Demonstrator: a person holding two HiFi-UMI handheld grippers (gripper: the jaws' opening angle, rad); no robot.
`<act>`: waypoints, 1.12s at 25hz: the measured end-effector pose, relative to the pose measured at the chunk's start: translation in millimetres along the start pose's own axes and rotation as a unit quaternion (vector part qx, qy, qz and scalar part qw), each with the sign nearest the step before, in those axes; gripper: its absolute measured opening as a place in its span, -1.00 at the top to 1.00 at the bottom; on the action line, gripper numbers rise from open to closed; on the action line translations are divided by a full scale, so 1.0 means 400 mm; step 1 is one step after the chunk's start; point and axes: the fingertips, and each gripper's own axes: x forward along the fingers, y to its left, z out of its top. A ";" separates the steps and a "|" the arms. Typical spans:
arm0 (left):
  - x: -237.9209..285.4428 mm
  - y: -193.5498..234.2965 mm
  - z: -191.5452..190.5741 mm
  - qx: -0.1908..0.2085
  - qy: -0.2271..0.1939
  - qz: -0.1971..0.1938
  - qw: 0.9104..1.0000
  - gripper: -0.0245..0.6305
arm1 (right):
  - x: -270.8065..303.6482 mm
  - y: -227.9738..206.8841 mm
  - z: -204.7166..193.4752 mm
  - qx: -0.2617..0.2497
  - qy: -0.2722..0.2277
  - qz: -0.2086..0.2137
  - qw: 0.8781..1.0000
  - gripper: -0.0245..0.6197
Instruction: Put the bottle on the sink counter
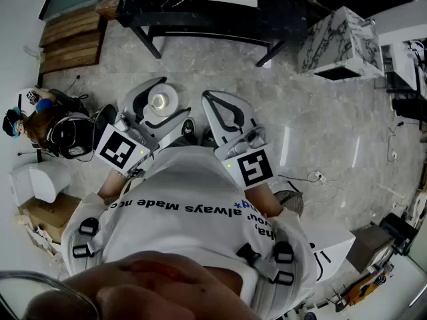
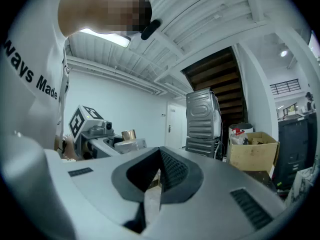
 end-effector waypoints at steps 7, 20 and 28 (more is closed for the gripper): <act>-0.017 0.023 -0.002 -0.029 0.006 0.006 1.000 -0.10 | 0.034 0.016 0.007 0.000 -0.003 0.004 1.000 0.91; -0.077 0.105 -0.024 -0.027 -0.002 0.001 1.000 -0.09 | 0.140 0.057 0.028 0.009 -0.031 -0.002 0.999 0.90; -0.077 0.141 -0.030 -0.033 0.001 -0.002 0.999 -0.09 | 0.180 0.054 0.025 0.012 -0.027 0.002 1.000 0.90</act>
